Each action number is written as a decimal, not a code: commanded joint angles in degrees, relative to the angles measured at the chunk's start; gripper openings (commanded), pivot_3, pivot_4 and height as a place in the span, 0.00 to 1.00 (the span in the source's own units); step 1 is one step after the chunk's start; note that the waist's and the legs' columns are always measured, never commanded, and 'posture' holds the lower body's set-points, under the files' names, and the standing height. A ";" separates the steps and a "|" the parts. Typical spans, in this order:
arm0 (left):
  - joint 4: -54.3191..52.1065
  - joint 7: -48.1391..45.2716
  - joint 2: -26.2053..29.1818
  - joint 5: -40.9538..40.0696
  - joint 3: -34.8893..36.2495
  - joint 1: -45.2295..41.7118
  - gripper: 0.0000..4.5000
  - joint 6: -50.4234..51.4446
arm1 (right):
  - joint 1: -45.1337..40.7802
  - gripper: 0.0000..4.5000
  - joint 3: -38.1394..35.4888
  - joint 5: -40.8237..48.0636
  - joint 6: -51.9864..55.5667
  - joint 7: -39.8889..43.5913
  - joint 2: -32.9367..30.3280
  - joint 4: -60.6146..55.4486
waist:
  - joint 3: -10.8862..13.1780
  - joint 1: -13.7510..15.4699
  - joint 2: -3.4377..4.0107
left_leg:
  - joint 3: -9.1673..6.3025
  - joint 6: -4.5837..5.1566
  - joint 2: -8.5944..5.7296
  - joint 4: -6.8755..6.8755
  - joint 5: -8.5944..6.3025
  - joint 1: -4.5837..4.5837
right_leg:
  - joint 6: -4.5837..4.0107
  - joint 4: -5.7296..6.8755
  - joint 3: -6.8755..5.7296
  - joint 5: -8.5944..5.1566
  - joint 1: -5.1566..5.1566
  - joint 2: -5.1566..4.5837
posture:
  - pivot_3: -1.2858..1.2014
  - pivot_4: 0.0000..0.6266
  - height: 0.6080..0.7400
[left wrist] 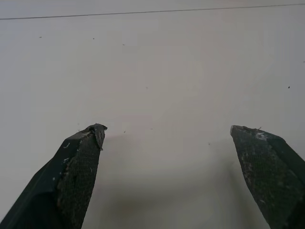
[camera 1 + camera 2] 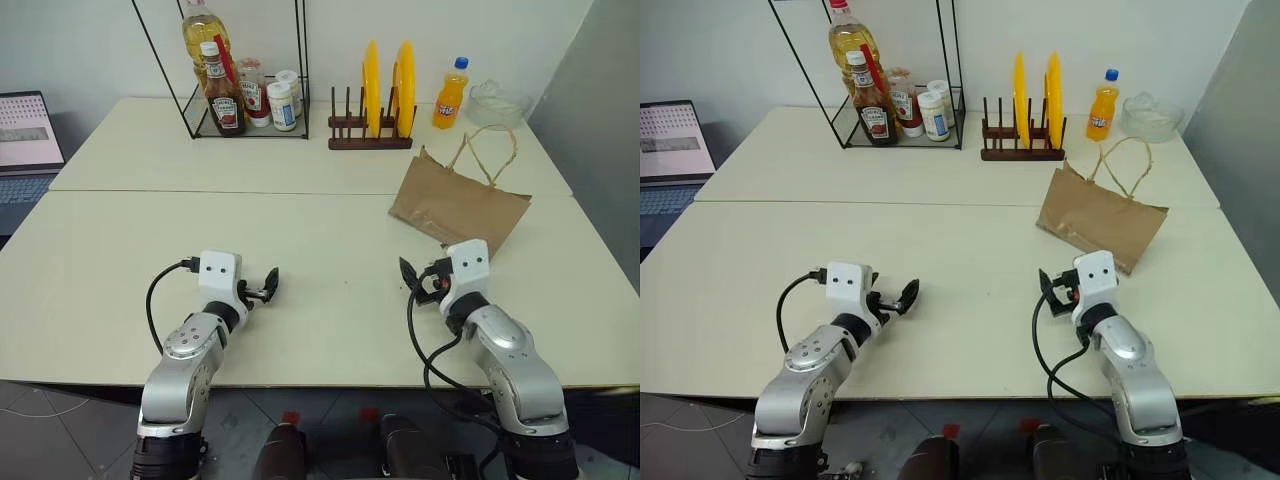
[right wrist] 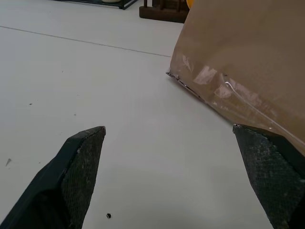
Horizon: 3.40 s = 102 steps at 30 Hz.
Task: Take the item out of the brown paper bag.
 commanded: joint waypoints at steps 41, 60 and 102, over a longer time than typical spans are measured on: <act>7.09 -41.26 19.49 -15.75 -8.33 -34.08 0.99 5.69 | -26.96 1.00 -18.84 10.13 8.78 0.71 -11.98 11.26 | 0.06 -0.59 0.03 | 0.01 0.01 0.00 -0.01 0.00 -0.07 | -0.01 -0.01 -0.01 0.00 -0.05 0.02 | 0.52 0.24 1.00; 6.37 -41.72 19.99 -15.83 -8.11 -37.78 0.99 5.97 | -52.60 1.00 -22.13 17.82 16.85 3.17 -14.10 45.42 | 0.13 -1.24 0.11 | 0.02 0.03 -0.01 -0.03 0.00 -0.16 | -0.02 0.00 -0.01 0.01 -0.13 0.01 | 0.52 0.24 1.00; -3.38 -35.00 21.41 -22.30 -2.37 -30.24 1.00 11.26 | -59.53 0.02 -19.21 22.60 11.27 15.84 -10.94 53.86 | 0.17 -1.54 0.15 | 0.02 0.02 0.00 -0.01 0.00 -0.20 | -0.03 0.04 -0.01 0.01 -0.18 0.01 | 0.52 0.24 1.00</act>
